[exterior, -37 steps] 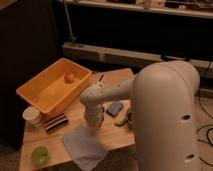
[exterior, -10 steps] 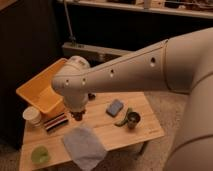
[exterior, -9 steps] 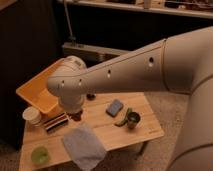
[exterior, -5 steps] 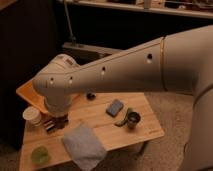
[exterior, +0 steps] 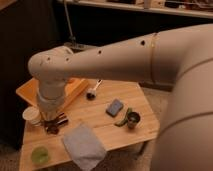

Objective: Place grapes in plastic cup

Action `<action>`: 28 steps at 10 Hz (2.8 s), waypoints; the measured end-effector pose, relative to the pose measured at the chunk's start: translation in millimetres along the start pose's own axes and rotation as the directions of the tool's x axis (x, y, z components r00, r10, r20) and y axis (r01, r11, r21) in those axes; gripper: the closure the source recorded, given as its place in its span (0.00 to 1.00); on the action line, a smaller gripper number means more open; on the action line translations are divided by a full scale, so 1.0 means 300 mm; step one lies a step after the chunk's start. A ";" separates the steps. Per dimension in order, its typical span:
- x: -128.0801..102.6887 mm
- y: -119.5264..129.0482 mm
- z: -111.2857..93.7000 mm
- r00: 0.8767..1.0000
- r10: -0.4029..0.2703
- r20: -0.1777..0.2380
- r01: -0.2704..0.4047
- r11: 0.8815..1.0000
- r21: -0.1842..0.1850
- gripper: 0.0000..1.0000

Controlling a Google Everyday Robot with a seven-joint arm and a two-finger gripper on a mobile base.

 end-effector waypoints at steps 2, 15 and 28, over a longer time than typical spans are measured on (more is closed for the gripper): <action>0.006 0.026 -0.004 0.998 -0.041 -0.055 0.040 0.999 -0.010 1.00; 0.002 0.109 0.191 0.953 -0.189 -0.238 0.133 0.964 -0.232 1.00; 0.015 -0.126 0.237 0.984 0.108 -0.139 -0.121 0.989 -0.086 0.45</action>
